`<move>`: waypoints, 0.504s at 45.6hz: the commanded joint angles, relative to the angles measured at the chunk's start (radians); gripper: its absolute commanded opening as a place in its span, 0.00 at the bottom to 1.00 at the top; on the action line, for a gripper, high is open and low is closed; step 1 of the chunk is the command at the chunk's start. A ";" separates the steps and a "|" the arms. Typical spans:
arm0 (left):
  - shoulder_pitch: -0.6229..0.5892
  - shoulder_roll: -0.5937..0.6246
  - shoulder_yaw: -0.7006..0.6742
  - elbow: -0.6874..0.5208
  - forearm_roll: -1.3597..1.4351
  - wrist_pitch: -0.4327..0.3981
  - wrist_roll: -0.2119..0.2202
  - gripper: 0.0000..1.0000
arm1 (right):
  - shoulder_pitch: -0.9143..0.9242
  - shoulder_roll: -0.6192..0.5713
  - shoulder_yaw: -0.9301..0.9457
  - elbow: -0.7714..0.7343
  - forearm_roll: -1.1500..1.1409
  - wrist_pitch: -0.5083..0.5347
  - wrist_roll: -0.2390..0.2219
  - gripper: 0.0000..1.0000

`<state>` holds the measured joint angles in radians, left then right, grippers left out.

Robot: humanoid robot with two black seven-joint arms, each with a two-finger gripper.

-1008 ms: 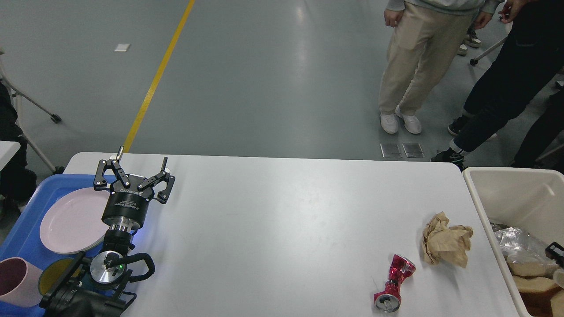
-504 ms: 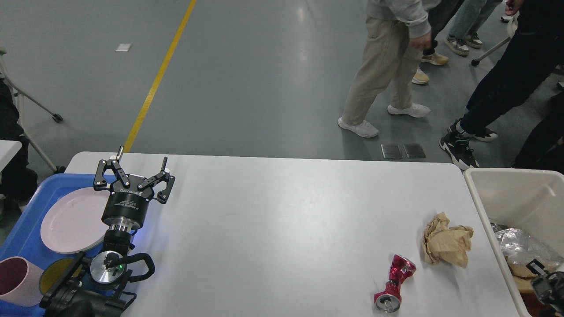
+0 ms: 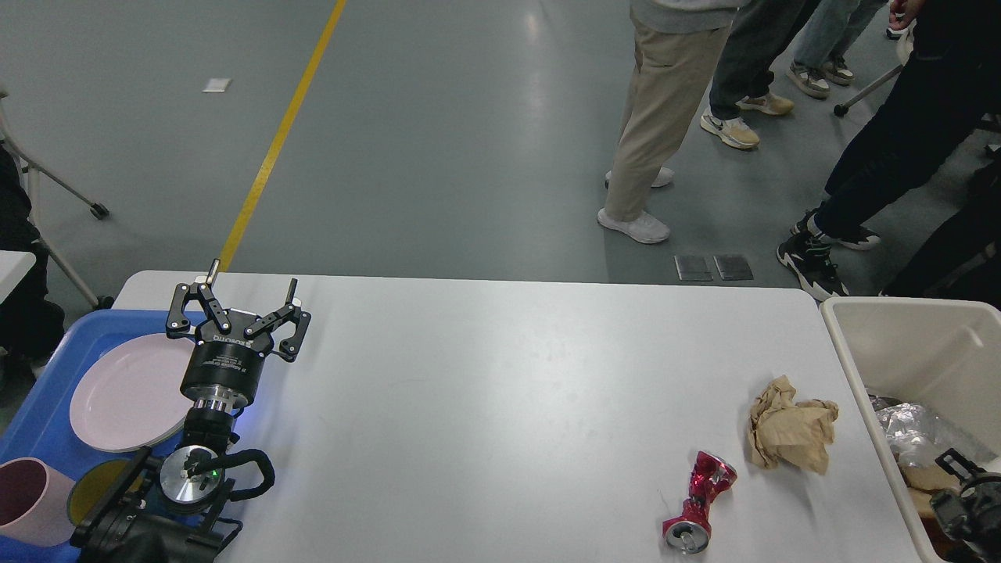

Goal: Tidy desktop
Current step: 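Lift the paper cup and drop it into the white bin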

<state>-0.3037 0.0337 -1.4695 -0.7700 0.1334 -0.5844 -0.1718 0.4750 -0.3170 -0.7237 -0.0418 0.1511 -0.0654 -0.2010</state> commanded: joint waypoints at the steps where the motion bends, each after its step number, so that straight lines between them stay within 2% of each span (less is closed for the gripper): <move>1: 0.000 0.000 0.000 0.001 0.000 0.000 0.000 0.97 | 0.004 -0.002 0.000 0.002 0.001 0.001 0.000 1.00; 19: 0.000 0.000 0.000 0.000 0.000 0.000 0.000 0.97 | 0.048 -0.010 0.000 0.013 -0.002 0.016 0.000 1.00; 23: 0.000 0.000 0.000 0.000 0.000 0.000 0.000 0.97 | 0.089 -0.013 -0.005 0.020 -0.004 0.065 -0.006 1.00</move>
<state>-0.3033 0.0337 -1.4696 -0.7700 0.1334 -0.5844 -0.1718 0.5208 -0.3268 -0.7241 -0.0301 0.1503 -0.0478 -0.2006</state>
